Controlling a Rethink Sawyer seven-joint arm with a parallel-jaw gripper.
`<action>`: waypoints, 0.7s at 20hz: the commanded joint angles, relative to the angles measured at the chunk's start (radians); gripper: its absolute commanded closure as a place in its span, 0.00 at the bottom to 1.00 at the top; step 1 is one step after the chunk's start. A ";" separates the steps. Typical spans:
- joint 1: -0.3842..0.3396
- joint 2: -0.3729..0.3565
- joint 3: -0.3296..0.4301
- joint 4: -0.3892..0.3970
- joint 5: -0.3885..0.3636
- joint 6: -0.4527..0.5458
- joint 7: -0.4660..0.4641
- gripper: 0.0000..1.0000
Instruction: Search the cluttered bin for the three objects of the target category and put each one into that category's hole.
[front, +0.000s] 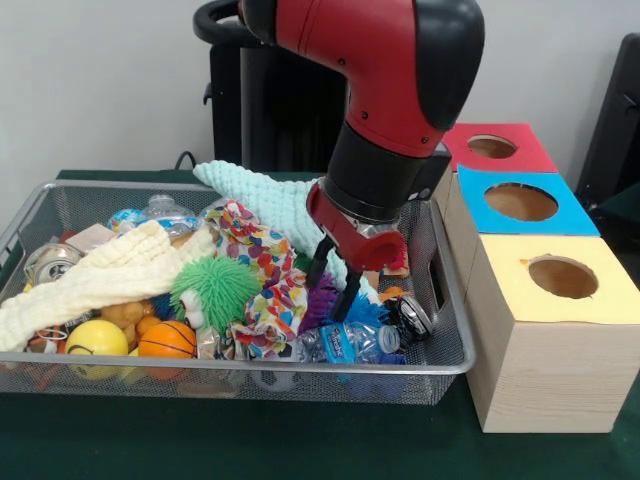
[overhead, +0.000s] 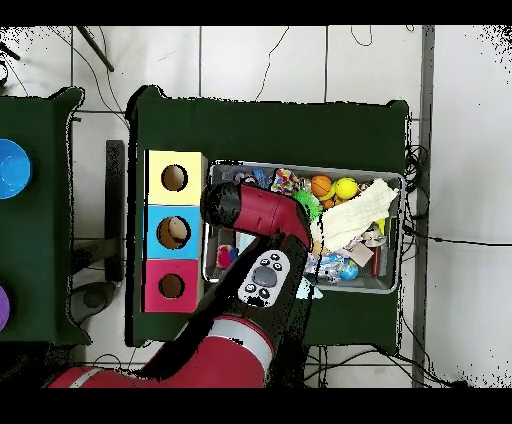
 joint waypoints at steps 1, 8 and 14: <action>0.015 0.061 0.072 -0.025 0.049 -0.030 0.191 0.00; 0.037 0.092 0.052 -0.057 0.071 -0.020 0.215 0.00; 0.042 0.119 0.045 -0.077 0.087 -0.033 0.219 0.00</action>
